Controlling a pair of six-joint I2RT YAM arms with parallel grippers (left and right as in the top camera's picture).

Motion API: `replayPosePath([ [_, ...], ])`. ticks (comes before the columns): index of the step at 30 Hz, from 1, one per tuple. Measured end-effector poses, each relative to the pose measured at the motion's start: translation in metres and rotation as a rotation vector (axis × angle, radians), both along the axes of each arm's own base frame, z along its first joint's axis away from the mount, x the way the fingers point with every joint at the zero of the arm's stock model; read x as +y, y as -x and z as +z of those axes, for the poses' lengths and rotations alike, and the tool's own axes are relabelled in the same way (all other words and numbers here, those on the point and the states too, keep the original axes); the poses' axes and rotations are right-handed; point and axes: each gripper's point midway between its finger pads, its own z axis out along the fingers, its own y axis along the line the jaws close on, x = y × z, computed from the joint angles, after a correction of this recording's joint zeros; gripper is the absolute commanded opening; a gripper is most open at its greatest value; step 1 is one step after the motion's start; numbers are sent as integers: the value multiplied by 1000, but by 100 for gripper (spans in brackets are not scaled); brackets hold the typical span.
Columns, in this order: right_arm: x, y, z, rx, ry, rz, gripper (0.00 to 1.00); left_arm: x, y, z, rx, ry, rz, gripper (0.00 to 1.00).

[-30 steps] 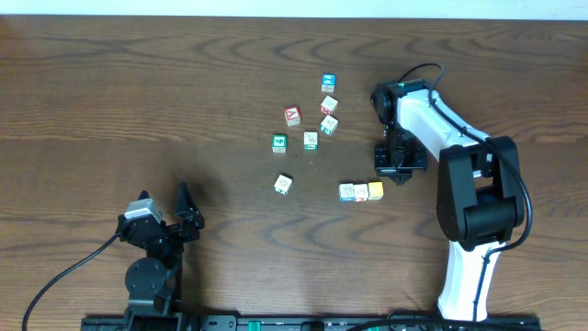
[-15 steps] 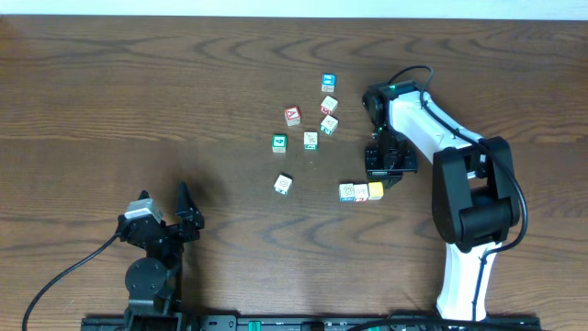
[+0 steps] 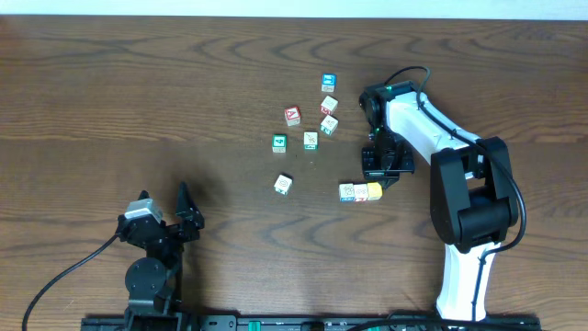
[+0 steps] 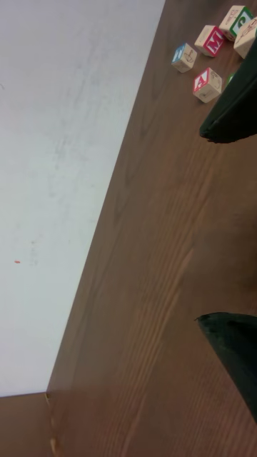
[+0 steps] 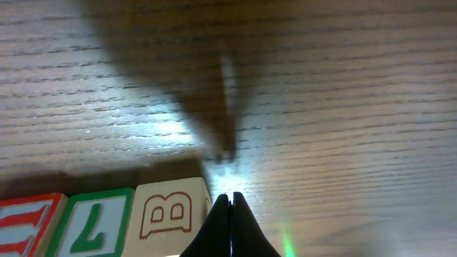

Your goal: Lift 5 blocks

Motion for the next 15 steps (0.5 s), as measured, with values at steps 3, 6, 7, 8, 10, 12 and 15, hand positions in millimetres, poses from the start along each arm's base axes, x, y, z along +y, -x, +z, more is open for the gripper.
replayPosePath([
  [3,3,1,0,1,-1,9,1,0,0,0,0,0,0,76],
  [6,7,2,0,1,-4,19,1,0,0,0,0,0,0,76],
  [7,8,3,0,1,-4,21,1,0,0,0,0,0,0,76],
  [8,8,3,0,2,-4,22,1,0,0,0,0,0,0,77],
  [10,9,3,0,3,-7,22,1,0,0,0,0,0,0,76],
  [12,9,4,0,5,-9,21,1,0,0,0,0,0,0,77],
  [15,10,4,0,6,-10,23,1,0,0,0,0,0,0,77],
])
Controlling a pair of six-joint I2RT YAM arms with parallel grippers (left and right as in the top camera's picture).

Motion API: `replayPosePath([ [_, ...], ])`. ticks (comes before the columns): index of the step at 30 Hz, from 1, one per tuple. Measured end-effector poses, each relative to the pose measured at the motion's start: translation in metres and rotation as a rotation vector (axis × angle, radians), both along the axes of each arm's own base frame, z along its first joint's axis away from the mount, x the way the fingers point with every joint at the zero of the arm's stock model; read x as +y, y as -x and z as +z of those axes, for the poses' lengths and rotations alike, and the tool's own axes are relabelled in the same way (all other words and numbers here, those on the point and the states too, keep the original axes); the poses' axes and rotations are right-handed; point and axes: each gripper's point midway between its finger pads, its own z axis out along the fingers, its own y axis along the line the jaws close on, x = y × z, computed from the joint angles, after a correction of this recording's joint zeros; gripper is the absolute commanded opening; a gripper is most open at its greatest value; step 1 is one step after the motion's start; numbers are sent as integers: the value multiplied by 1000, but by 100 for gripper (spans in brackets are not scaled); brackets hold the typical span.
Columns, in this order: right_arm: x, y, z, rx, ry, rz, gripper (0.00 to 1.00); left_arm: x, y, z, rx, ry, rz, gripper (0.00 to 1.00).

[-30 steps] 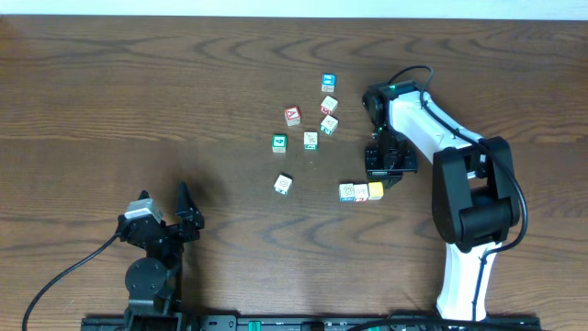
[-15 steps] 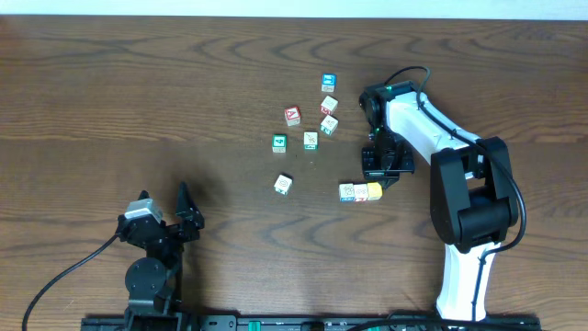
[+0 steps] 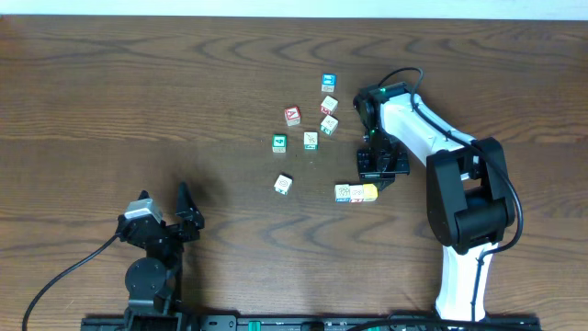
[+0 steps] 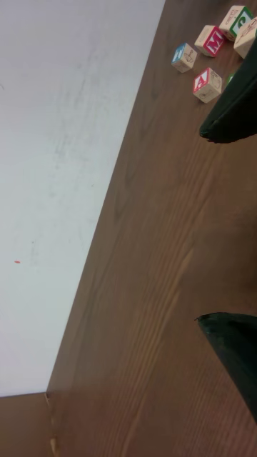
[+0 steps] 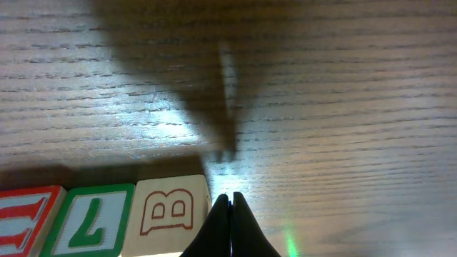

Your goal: Lift 5 blocks

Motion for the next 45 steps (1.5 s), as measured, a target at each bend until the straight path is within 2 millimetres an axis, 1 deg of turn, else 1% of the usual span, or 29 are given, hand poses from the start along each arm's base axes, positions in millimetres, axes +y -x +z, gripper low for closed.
replayPosePath([
  [4,-1,0,0,-6,14,1,1,0,0,0,0,0,0,77],
  [11,-22,-9,1,-61,150,-23,1,0,0,0,0,0,0,76],
  [15,-27,-27,-2,-144,187,-25,1,0,0,0,0,0,0,77],
  [17,-24,-42,-5,-208,178,-21,1,0,0,0,0,0,0,77],
  [21,-13,-67,-10,-302,119,12,1,0,0,0,0,0,0,76],
  [24,-3,-77,-11,-333,59,43,1,0,0,0,0,0,0,76],
  [26,5,-79,-10,-339,23,57,1,0,0,0,0,0,0,76],
  [30,23,-74,-10,-329,-33,95,1,0,0,0,0,0,0,77],
  [36,57,-56,-10,-294,-87,188,1,0,0,0,0,0,0,77],
  [39,71,-50,-10,-287,-105,222,1,0,0,0,0,0,0,76],
  [43,82,-44,-10,-281,-121,246,1,0,0,0,0,0,0,77],
  [45,83,-43,-10,-278,-127,245,1,0,0,0,0,0,0,76],
])
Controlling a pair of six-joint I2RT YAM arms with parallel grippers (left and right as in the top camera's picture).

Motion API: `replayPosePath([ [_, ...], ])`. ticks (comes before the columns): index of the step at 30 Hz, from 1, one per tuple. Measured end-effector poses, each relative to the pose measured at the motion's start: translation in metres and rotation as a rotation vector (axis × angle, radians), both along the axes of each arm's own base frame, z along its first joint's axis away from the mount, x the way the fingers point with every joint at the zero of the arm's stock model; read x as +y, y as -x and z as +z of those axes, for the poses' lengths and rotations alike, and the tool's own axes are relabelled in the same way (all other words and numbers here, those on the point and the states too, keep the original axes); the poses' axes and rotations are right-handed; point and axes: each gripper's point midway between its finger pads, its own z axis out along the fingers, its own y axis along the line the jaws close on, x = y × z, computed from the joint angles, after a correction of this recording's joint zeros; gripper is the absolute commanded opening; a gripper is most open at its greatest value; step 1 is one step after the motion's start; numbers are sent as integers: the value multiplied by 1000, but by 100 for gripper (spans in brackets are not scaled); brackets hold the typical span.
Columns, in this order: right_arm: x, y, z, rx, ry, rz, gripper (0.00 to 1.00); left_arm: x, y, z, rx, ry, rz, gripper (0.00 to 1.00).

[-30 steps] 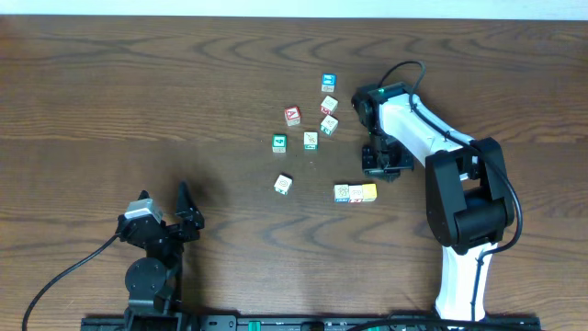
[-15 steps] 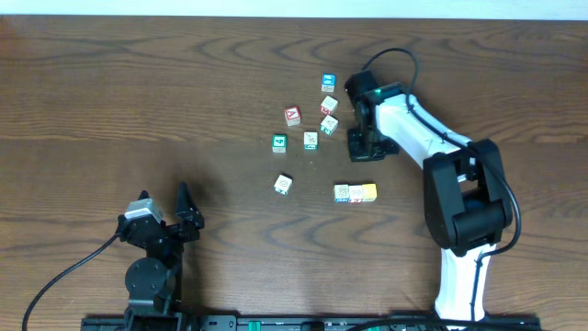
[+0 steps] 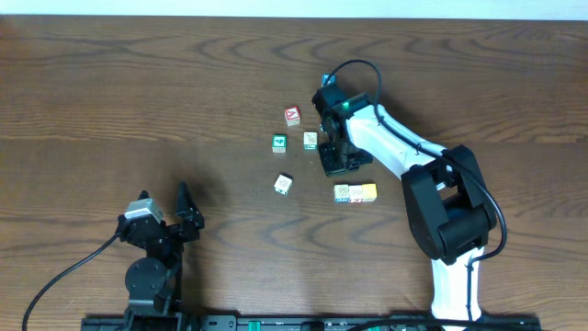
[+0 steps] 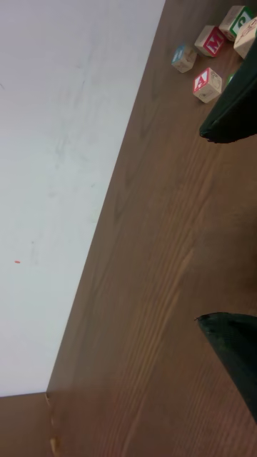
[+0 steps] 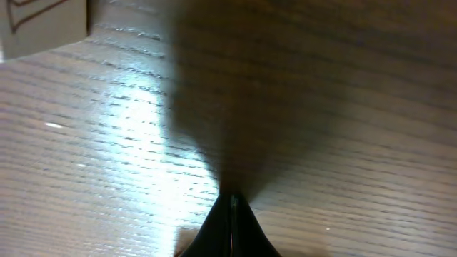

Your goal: Lift 5 blocks

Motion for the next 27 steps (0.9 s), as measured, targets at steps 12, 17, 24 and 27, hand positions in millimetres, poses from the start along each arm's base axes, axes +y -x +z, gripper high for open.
replayPosePath([
  [12,-2,11,1,49,2,-4,1,0,0,0,0,0,0,76],
  [17,-4,16,1,69,10,-12,1,0,0,0,0,0,0,77],
  [24,-4,17,1,72,11,-16,1,0,0,0,0,0,0,76],
  [27,-4,19,1,79,14,-14,1,0,0,0,0,0,0,77],
])
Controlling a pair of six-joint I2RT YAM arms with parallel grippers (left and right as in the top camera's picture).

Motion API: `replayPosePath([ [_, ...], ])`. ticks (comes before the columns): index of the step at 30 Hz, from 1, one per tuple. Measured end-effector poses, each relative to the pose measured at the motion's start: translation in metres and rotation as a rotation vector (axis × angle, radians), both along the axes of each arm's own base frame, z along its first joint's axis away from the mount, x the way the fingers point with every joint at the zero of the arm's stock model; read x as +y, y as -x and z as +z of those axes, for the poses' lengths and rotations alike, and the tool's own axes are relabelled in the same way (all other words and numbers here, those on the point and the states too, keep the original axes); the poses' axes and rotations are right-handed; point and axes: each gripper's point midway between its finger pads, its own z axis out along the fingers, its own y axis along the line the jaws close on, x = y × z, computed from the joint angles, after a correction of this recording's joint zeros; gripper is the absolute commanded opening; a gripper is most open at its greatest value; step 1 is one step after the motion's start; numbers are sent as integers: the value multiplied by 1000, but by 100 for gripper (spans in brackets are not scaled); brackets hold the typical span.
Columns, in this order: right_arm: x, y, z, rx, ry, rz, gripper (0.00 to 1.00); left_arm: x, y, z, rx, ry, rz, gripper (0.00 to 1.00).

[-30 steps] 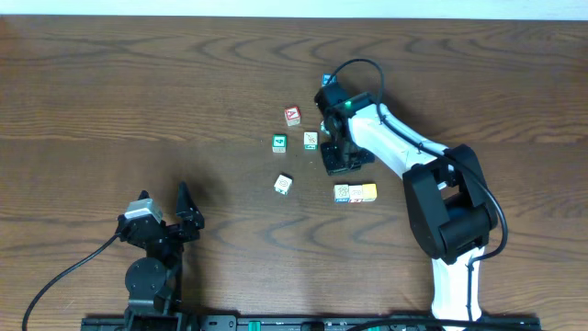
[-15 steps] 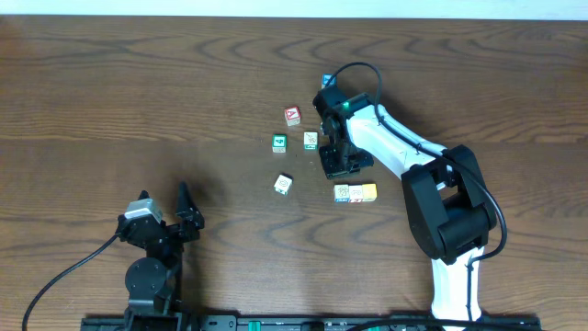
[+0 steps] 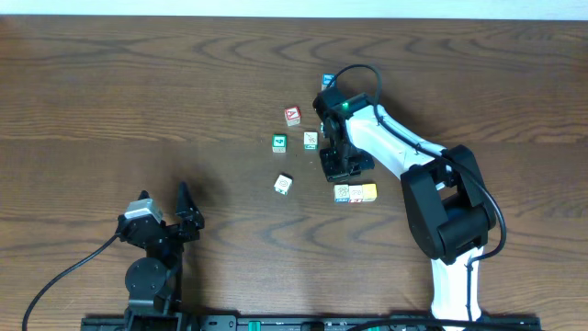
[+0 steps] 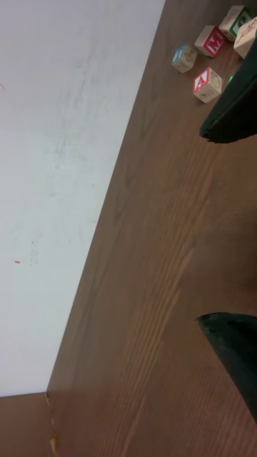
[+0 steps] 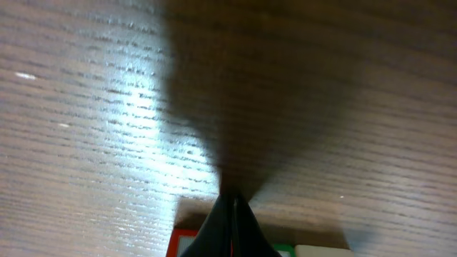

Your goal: Lift 5 blocks

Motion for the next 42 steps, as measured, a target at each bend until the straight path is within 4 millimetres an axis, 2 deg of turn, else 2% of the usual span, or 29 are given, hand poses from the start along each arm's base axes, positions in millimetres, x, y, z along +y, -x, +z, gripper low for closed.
replayPosePath([
  [42,-5,10,0,38,26,-46,1,0,0,0,0,0,0,76],
])
